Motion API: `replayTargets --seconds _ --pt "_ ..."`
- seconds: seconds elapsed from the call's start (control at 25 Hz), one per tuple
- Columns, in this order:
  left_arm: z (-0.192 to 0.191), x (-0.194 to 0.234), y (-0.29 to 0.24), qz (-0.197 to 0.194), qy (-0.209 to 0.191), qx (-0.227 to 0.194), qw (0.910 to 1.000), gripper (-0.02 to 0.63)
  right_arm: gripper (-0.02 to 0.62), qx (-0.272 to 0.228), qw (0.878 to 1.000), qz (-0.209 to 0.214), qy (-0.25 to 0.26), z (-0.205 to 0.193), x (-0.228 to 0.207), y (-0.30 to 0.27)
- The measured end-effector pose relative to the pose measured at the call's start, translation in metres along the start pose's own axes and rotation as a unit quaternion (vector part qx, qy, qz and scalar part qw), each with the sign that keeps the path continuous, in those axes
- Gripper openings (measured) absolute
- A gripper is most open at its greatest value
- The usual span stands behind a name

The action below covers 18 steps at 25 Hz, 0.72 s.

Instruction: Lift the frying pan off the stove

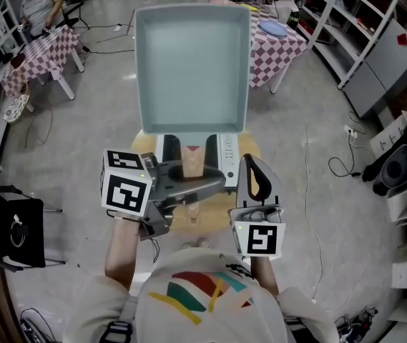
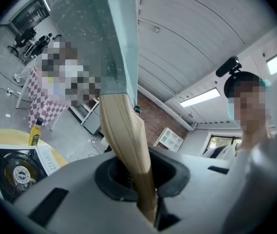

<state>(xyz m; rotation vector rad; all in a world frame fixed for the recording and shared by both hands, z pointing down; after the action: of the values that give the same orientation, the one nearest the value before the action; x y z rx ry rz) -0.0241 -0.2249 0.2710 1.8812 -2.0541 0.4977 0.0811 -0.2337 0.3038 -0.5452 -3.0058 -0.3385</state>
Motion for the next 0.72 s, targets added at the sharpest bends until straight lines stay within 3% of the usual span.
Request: replayTargets --seconds 0.72 --pt "0.009 -0.014 0.007 0.034 -0.038 0.011 0.9986 0.036 -0.002 -0.006 1.0 0.009 -0.001 0.011 0.008 0.001"
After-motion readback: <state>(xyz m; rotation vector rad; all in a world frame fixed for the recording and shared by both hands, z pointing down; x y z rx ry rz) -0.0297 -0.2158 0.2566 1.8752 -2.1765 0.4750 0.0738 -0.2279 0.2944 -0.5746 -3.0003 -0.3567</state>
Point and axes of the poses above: the fingertips, and each gripper's own axes: y backward along the fingers, x to its left, z out of its top, the point moved 5 cm from there along y, backward along the fingers, and after that the axes turned 8 degrees about -y, right-handed, at the moved point
